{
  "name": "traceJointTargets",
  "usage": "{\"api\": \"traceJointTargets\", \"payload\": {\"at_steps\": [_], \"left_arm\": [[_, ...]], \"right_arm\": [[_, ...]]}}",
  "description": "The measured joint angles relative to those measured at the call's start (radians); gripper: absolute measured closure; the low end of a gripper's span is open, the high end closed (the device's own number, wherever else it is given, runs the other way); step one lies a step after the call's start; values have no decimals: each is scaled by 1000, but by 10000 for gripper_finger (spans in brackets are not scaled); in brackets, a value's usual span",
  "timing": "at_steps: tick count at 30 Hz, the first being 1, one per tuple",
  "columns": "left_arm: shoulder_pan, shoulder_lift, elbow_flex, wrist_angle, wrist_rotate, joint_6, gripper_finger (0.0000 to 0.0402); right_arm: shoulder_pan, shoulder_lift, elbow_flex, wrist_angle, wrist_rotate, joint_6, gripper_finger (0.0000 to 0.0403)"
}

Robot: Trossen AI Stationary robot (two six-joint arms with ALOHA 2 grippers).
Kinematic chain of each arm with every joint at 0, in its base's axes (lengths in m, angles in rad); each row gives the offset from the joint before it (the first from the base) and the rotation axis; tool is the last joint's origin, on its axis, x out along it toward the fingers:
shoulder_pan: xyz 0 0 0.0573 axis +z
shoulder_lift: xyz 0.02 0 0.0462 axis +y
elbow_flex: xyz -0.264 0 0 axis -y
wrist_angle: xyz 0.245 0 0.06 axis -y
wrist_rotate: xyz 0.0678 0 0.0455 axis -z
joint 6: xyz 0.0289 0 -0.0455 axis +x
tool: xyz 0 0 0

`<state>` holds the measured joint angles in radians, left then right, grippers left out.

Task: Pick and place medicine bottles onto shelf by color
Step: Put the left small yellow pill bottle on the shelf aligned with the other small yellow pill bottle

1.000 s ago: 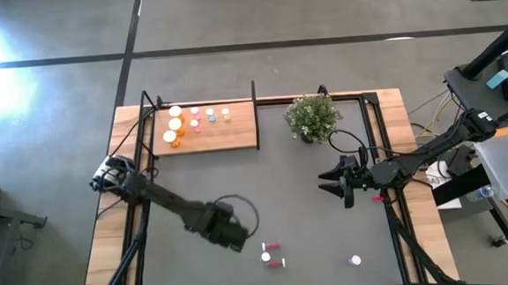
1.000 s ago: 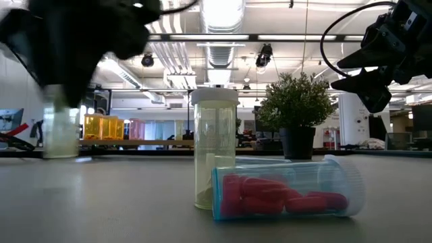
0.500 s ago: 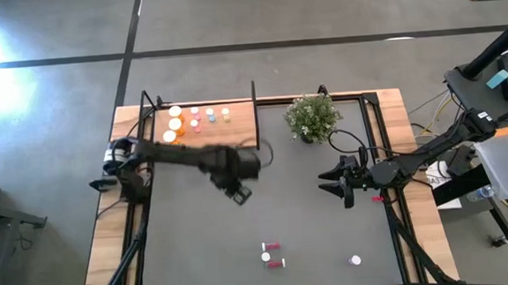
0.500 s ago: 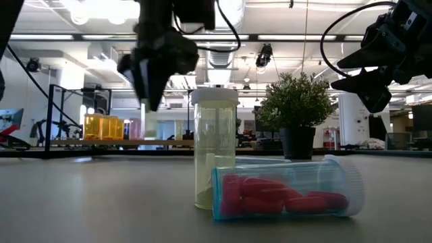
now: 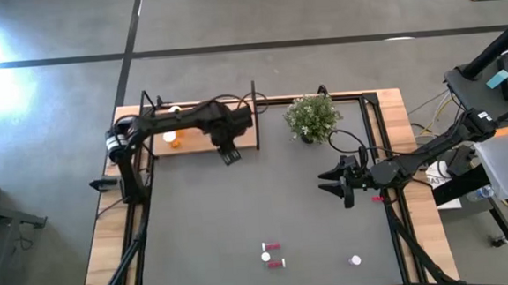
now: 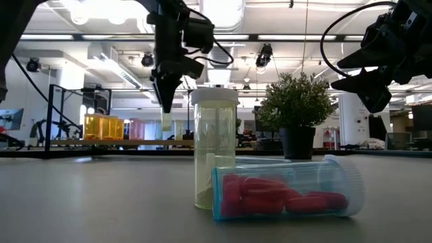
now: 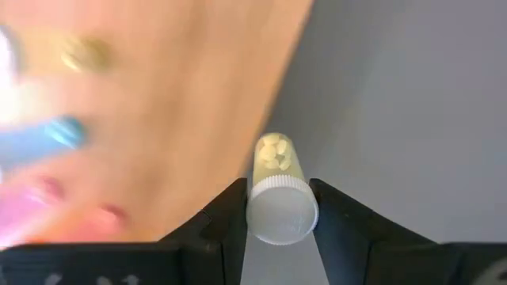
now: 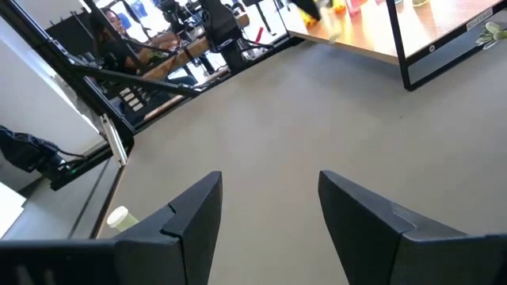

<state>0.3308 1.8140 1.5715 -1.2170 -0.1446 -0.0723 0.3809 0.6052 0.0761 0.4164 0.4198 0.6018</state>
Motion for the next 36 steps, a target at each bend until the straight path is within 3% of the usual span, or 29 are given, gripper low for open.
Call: {"api": "traceJointTargets", "payload": {"at_steps": [3,12,36], "left_arm": [[21,17,29,-6,-49,113,295],[112,61,79,23,-49,259,294],[204,123,80,139,-10,299,294]], "right_arm": [[0,0,0,0,0,0,202],[0,0,0,0,0,0,202],[0,0,0,0,0,0,202]]}}
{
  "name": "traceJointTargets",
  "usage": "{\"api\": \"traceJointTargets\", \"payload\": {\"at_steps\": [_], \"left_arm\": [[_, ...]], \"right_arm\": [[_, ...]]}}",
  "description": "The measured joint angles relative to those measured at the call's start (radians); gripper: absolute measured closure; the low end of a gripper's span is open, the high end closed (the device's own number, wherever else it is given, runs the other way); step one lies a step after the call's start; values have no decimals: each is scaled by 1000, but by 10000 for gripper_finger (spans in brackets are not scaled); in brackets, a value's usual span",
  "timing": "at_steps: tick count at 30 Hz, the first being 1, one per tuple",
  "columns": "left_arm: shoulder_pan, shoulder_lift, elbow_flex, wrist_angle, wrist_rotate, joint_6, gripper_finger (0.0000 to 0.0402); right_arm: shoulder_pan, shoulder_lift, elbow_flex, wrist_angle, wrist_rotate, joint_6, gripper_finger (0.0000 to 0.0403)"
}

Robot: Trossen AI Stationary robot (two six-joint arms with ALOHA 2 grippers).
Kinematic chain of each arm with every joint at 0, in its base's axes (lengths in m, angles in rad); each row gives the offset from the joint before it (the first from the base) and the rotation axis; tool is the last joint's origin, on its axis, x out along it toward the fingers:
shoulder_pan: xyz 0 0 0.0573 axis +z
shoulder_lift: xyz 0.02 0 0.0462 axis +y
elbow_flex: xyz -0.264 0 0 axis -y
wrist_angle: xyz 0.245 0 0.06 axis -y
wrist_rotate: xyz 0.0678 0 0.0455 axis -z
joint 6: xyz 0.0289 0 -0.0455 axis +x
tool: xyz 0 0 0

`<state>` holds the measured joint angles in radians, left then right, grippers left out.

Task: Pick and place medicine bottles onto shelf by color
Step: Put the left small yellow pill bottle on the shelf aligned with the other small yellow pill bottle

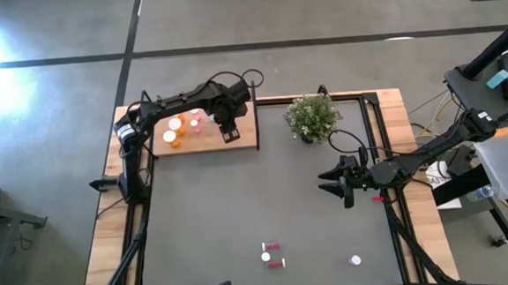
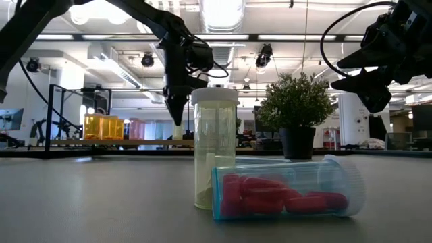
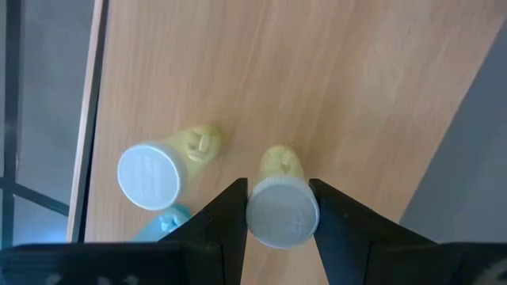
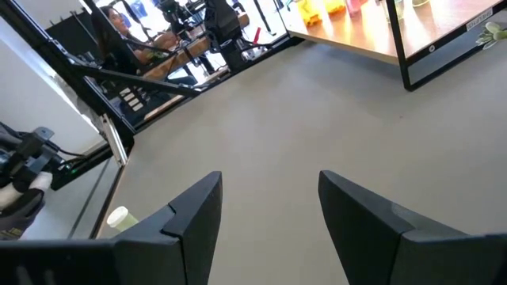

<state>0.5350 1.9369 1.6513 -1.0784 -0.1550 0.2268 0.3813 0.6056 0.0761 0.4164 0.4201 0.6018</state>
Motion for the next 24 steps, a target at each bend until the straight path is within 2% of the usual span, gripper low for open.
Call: {"api": "traceJointTargets", "payload": {"at_steps": [15,24], "left_arm": [[1,2,-2,24,-9,-11,293],[5,6,-6,24,-13,-12,253]], "right_arm": [[0,0,0,0,0,0,202],[0,0,0,0,0,0,202]]}}
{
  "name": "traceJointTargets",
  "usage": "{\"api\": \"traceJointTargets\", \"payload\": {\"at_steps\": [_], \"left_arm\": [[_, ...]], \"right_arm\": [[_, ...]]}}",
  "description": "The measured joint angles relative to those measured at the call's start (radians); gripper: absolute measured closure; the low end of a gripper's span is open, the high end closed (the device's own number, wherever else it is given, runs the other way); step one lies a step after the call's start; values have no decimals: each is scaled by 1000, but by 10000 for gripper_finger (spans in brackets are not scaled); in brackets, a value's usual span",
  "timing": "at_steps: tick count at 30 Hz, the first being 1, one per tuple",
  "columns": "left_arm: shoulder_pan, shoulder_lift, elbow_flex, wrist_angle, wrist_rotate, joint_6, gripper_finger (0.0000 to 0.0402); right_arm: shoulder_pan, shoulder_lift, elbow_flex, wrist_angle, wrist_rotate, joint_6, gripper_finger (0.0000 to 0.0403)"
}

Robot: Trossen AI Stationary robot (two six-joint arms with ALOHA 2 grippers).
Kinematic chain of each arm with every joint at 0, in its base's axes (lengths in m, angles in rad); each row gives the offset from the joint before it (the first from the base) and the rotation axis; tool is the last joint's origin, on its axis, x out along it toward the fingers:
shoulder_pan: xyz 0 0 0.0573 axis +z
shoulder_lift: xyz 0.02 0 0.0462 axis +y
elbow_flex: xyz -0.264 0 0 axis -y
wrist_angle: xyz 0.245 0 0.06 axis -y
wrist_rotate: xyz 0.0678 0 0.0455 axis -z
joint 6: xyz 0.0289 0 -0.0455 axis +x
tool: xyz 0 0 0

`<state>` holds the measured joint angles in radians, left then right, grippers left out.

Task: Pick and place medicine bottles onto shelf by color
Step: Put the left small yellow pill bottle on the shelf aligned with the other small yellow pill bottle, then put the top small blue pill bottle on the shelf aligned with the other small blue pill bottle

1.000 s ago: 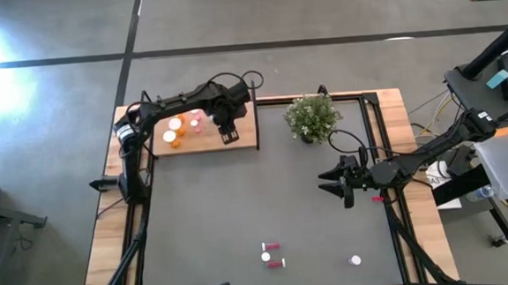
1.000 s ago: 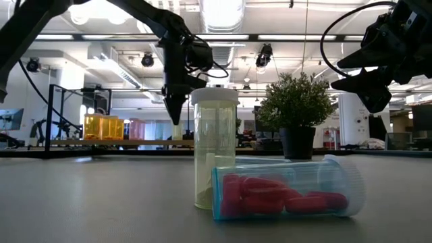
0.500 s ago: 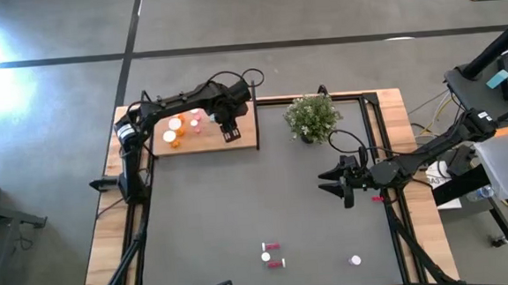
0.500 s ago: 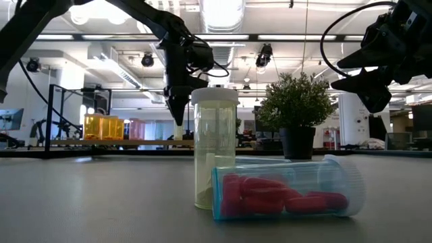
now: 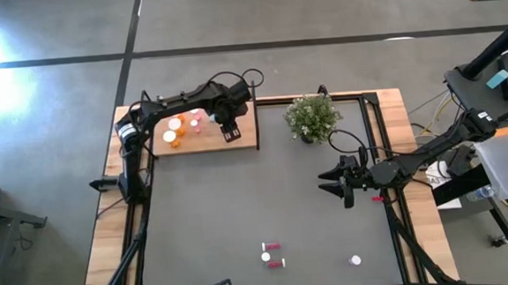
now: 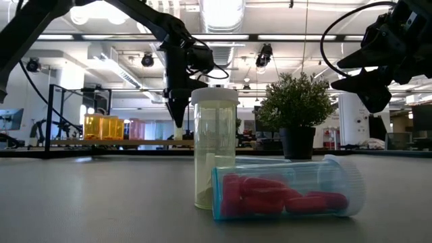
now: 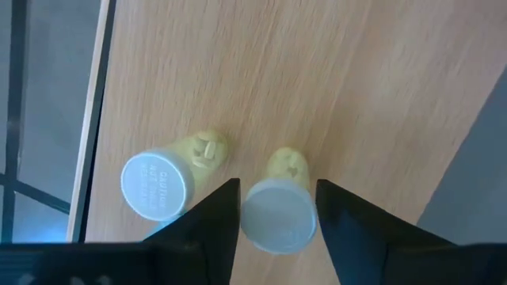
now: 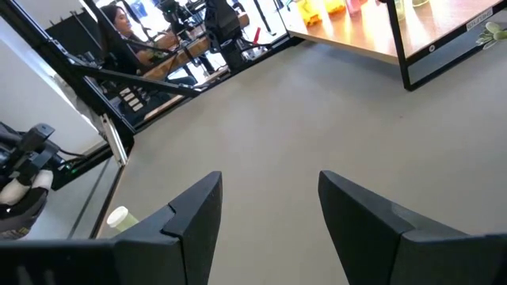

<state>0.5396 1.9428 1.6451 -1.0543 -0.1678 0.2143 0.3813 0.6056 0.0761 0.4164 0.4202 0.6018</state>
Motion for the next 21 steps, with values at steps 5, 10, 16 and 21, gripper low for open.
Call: {"api": "traceJointTargets", "payload": {"at_steps": [5,10,16,21], "left_arm": [[2,-2,3,0,-4,-24,231],[2,-20,5,0,-6,-26,216],[2,-75,6,0,-6,-26,214],[0,-148,5,-1,-4,-27,214]], "right_arm": [[0,0,0,0,0,0,202],[0,0,0,0,0,0,202],[0,0,0,0,0,0,202],[0,0,0,0,0,0,202]]}}
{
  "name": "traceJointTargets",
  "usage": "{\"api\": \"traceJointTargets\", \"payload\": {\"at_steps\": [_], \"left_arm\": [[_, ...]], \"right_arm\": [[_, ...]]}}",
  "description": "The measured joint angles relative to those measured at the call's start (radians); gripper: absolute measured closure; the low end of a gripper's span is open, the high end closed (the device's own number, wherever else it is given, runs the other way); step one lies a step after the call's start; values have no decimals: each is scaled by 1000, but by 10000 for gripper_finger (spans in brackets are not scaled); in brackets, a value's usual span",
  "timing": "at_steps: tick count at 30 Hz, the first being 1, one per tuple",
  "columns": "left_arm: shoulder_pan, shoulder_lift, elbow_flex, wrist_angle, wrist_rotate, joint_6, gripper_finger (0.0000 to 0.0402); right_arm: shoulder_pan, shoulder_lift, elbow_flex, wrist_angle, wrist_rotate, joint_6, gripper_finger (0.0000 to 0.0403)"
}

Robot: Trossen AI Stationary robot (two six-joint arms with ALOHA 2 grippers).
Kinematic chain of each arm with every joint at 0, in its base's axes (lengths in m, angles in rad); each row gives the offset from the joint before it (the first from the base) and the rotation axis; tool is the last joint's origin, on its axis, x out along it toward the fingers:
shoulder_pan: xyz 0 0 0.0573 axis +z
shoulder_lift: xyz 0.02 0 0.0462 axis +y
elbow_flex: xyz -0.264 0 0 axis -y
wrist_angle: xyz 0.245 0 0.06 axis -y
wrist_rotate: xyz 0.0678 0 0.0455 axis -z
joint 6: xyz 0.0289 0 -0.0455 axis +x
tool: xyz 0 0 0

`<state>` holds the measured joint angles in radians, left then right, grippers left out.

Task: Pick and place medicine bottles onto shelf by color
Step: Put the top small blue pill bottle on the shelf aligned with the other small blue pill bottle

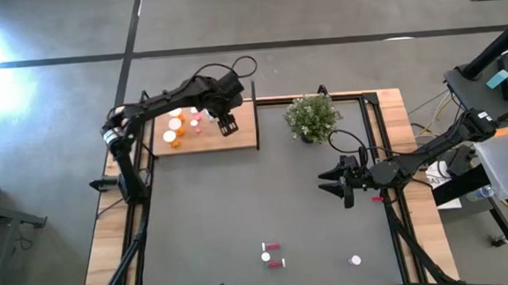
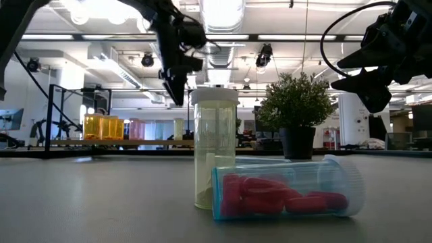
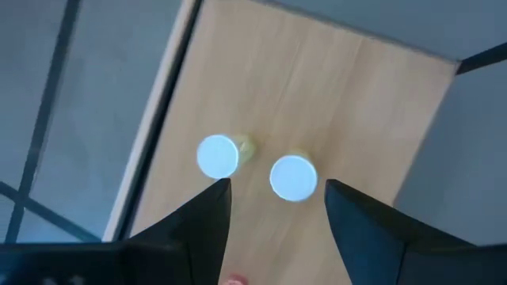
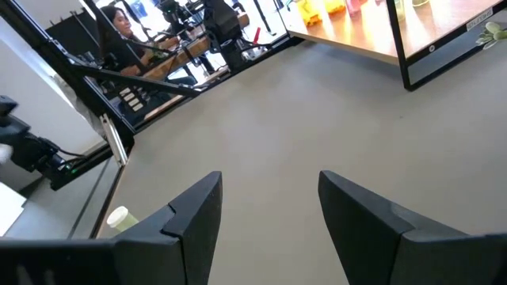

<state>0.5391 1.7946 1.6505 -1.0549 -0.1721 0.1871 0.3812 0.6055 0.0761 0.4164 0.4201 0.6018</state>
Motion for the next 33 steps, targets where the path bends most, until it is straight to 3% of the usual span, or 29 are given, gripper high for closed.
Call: {"api": "traceJointTargets", "payload": {"at_steps": [9,18,24,30,33], "left_arm": [[-40,-164,-5,7,10,-125,214],[-135,-304,-26,127,14,-130,214],[-236,-349,-28,197,13,-254,214],[-367,-364,-39,265,13,-417,214],[-445,-365,-39,325,12,-475,214]], "right_arm": [[0,0,0,0,0,0,202],[0,0,0,0,-1,0,202],[0,0,0,-10,-120,123,202],[0,0,0,-9,-117,140,202],[-2,0,0,1,-43,135,202]]}}
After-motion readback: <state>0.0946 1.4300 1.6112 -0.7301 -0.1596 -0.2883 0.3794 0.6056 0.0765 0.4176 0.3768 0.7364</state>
